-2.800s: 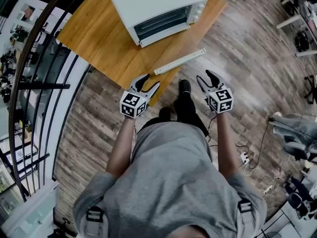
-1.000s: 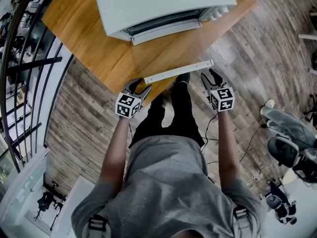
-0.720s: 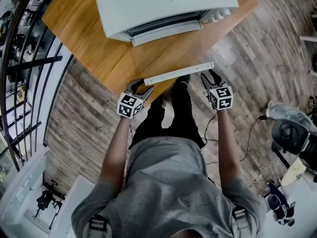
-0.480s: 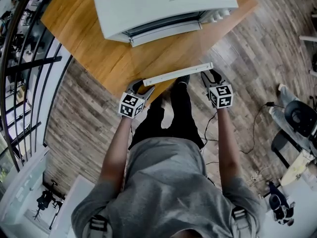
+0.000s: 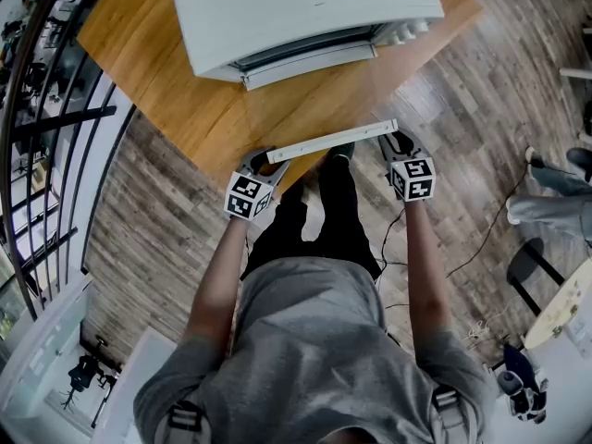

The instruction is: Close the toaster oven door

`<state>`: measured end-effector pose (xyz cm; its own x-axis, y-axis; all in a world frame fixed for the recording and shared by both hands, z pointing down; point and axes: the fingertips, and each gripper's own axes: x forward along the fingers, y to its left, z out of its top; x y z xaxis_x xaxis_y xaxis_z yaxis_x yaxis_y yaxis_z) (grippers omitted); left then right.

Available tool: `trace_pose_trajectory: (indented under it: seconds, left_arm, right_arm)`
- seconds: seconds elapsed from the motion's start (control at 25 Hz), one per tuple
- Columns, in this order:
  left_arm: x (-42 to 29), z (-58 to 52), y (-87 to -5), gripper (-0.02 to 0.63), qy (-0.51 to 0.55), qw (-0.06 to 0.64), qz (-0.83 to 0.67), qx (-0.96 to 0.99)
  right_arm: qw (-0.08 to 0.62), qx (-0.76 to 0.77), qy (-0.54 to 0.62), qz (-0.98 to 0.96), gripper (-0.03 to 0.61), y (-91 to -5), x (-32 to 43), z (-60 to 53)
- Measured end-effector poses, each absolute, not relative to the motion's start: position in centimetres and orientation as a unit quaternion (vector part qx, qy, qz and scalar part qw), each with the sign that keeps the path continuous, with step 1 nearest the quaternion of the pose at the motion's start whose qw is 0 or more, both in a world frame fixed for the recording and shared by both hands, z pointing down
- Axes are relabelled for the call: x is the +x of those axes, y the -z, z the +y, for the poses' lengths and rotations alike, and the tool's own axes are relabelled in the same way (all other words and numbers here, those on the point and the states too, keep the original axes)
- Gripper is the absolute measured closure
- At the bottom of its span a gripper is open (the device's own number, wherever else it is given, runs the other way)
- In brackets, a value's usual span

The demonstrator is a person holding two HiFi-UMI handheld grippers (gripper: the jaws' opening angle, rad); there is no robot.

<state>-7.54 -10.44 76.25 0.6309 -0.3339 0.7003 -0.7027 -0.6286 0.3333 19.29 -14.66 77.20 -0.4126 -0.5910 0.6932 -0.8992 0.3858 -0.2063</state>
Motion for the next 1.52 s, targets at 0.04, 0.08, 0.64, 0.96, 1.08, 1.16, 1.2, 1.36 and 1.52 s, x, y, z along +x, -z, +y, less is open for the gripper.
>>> trace_pose_trajectory:
  seconds: [0.04,0.08,0.64,0.96,1.08,1.16,1.2,1.36,1.52]
  left_arm:
    - [-7.5,-10.4,-76.2,0.42,-0.302,0.305,-0.306,0.85]
    - [-7.4,-10.5,-76.2,0.425,-0.301,0.306,-0.307,0.85]
    - [-7.5,-11.0,-73.7,0.428,-0.282,0.302,-0.324,0.851]
    - [-7.6,-11.6,-71.6,0.428,-0.259,0.304,-0.349,0.848]
    - [-7.7,-11.7,-70.8,0.426,-0.252,0.304,-0.357,0.847]
    - [-7.8,-11.8,-70.2,0.426,-0.242,0.306,-0.366,0.845]
    - [-7.9,-12.0,-69.8,0.426,-0.236,0.307,-0.372,0.844]
    - [-7.9,-12.8,-68.5,0.431,-0.203,0.316,-0.394,0.839]
    - [-7.9,-13.5,-67.1,0.436,-0.181,0.317,-0.4,0.841]
  right_arm:
    - [0.265,0.473,-0.29,-0.789,0.457,-77.2,19.3,-14.7]
    - [0.263,0.474,-0.29,-0.789,0.457,-77.1,19.3,-14.8]
    - [0.23,0.48,-0.283,-0.798,0.482,-74.3,18.6,-15.3]
    - [0.224,0.471,-0.274,-0.808,0.474,-72.4,18.3,-16.0]
    - [0.22,0.467,-0.275,-0.811,0.472,-71.6,18.3,-16.1]
    - [0.212,0.464,-0.28,-0.813,0.471,-71.0,18.2,-16.3]
    - [0.21,0.462,-0.281,-0.815,0.469,-70.8,18.1,-16.4]
    - [0.213,0.443,-0.272,-0.827,0.471,-69.5,18.0,-16.9]
    - [0.205,0.402,-0.279,-0.848,0.469,-68.1,17.6,-17.4]
